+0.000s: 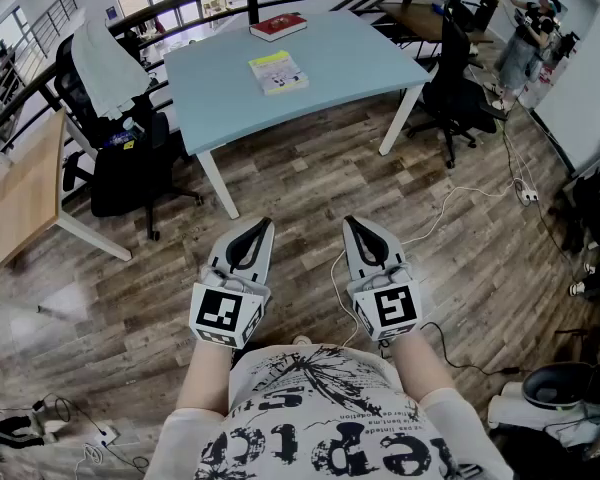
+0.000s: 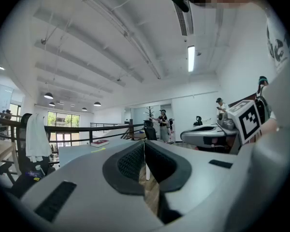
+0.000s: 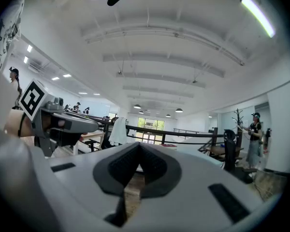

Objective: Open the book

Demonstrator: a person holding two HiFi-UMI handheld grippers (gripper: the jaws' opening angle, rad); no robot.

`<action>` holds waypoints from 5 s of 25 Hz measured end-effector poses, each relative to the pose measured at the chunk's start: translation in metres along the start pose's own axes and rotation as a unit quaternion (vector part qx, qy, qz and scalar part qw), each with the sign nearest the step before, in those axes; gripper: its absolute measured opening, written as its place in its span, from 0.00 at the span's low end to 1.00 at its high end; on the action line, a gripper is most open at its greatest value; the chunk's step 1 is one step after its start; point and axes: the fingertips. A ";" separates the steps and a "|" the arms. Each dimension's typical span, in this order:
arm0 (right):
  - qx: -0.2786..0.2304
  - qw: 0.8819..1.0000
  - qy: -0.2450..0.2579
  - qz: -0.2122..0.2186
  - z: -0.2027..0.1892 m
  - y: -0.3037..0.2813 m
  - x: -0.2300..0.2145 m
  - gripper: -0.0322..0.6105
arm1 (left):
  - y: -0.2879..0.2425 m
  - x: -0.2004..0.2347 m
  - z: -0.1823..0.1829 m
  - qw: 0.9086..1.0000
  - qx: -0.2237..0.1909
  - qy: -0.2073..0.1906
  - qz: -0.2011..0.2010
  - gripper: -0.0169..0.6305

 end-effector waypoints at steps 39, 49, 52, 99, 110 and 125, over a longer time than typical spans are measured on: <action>0.023 1.000 -0.013 -0.012 -0.043 -0.262 -0.223 0.06 | -0.325 0.146 -0.018 0.999 0.030 0.030 -0.018 0.06; 0.036 0.999 -0.008 0.010 -0.061 -0.377 -0.310 0.06 | -0.454 0.201 -0.026 0.998 0.048 0.028 -0.003 0.06; 0.037 0.999 -0.004 0.028 -0.072 -0.409 -0.330 0.06 | -0.482 0.211 -0.041 0.998 0.063 0.027 0.007 0.06; 0.127 0.956 0.002 0.264 -0.220 -0.642 -0.518 0.06 | -0.770 0.259 -0.303 0.915 0.384 -0.014 0.120 0.06; 0.121 0.959 0.008 0.255 -0.194 -0.656 -0.475 0.06 | -0.735 0.294 -0.245 0.943 0.297 0.041 0.145 0.06; 0.113 0.962 -0.009 0.250 -0.158 -0.669 -0.346 0.06 | -0.599 0.398 -0.208 0.942 0.244 0.059 0.222 0.06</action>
Point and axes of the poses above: the fingertips, and each gripper's own axes: y backward along the fingers, x to its left, z out of its top, and after that the axes turned 6 degrees about z, right-handed
